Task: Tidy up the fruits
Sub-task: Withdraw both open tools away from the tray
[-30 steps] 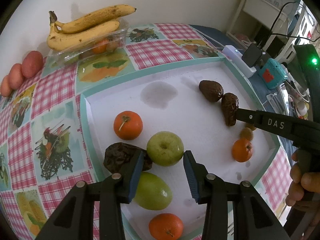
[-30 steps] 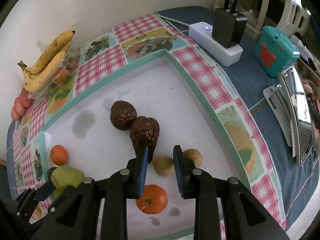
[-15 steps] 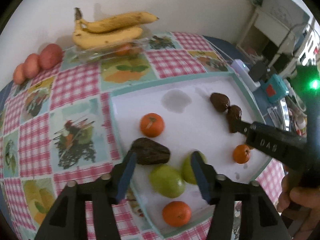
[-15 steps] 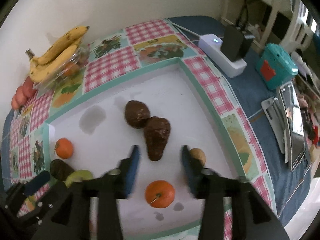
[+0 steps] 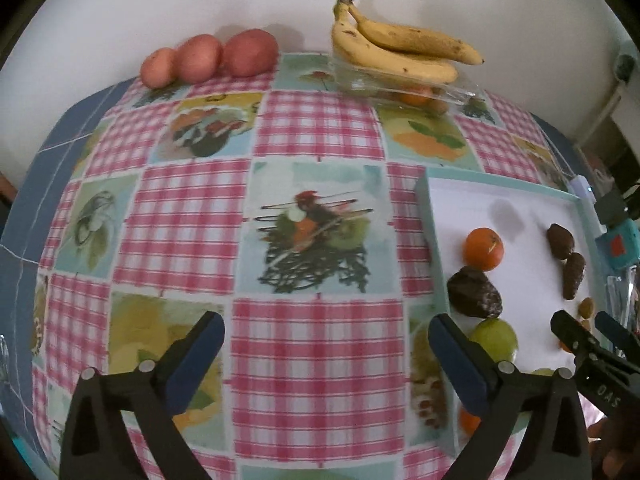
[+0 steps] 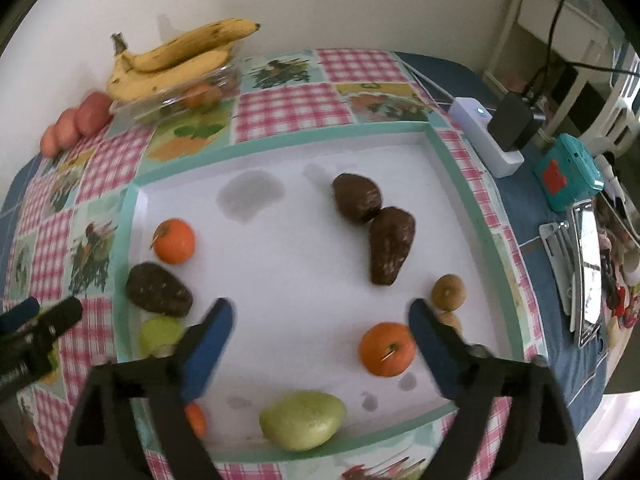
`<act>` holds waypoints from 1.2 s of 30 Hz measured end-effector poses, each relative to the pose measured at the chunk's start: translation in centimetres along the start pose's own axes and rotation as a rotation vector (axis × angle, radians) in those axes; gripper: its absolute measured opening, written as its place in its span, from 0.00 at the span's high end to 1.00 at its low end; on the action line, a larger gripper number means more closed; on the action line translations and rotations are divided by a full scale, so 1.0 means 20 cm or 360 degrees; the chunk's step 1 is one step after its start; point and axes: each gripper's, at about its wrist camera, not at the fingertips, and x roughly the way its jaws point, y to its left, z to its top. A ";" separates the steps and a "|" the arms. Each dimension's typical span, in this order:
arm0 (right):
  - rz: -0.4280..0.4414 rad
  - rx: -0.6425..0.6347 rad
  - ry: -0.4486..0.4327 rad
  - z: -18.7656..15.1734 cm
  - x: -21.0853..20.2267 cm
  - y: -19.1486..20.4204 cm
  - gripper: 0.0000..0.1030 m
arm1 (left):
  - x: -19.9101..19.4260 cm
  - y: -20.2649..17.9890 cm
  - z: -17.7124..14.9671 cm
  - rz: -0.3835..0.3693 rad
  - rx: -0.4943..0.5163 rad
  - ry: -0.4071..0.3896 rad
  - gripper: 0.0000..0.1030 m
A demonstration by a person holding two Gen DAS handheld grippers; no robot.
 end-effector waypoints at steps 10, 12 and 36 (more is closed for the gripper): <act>0.0023 -0.0049 -0.0036 -0.09 -0.06 0.08 0.10 | -0.10 0.13 -0.07 0.0017 -0.0038 -0.0153 0.00; 0.0021 -0.0062 -0.0044 -0.11 -0.08 0.09 0.10 | -0.13 0.13 -0.08 0.0081 -0.0027 -0.0186 0.00; 0.0075 -0.0201 -0.0181 -0.34 -0.33 0.21 0.10 | -0.44 0.16 -0.39 0.0360 0.0018 -0.0176 0.00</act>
